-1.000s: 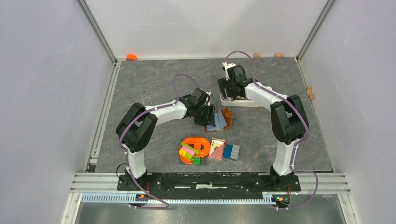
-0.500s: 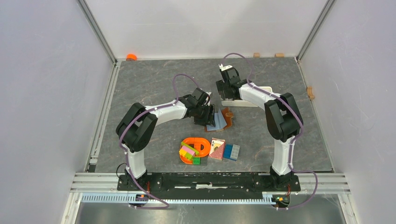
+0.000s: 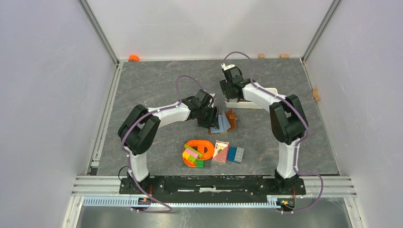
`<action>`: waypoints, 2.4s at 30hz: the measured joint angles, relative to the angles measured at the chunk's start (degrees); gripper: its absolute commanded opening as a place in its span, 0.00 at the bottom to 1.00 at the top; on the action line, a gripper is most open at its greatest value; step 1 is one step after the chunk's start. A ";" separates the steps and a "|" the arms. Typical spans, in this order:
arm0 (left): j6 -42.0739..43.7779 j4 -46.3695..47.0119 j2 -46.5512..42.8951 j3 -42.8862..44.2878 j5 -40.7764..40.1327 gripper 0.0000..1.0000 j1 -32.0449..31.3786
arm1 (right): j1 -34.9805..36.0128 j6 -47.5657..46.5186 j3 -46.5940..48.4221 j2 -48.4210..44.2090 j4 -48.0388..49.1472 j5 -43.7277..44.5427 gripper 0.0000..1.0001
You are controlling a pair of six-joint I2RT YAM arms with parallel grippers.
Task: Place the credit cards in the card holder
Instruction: Pick up the credit card from the storage box.
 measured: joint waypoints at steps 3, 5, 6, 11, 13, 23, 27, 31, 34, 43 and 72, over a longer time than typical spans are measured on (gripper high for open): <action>0.00 0.00 0.00 0.00 0.00 0.62 0.00 | 0.15 -0.31 0.07 0.00 -0.20 0.24 0.57; 0.00 0.00 0.00 0.00 0.00 0.62 0.00 | 0.24 -0.35 0.07 0.00 -0.31 0.46 0.54; 0.00 0.00 0.00 0.02 0.02 0.62 0.00 | 0.31 -0.35 0.07 -0.02 -0.39 0.52 0.54; 0.00 0.00 0.00 0.02 0.02 0.62 0.00 | 0.68 -0.76 0.22 -0.04 -0.90 0.81 0.49; 0.00 0.00 0.00 0.02 0.04 0.62 0.00 | 0.90 -0.85 0.44 -0.04 -1.27 1.07 0.43; 0.00 0.00 0.00 0.02 0.04 0.62 0.00 | 1.66 -1.27 0.96 -0.20 -2.82 3.34 0.39; 0.00 -0.02 0.00 0.02 0.07 0.62 0.00 | 2.08 -1.51 1.86 -0.22 -3.34 3.58 0.44; 0.00 -0.02 0.00 0.02 0.07 0.62 0.00 | 2.29 -1.68 2.08 -0.22 -3.56 3.85 0.39; 0.00 -0.02 0.00 0.02 0.07 0.62 0.00 | 2.40 -1.68 2.12 -0.22 -3.85 3.98 0.30; 0.00 -0.02 0.00 0.02 0.07 0.62 0.00 | 2.93 -1.99 2.25 -0.22 -4.24 3.65 0.16; 0.02 -0.37 -0.20 0.02 0.46 0.64 0.02 | 2.86 -2.16 2.32 -11.39 -3.72 -0.33 0.00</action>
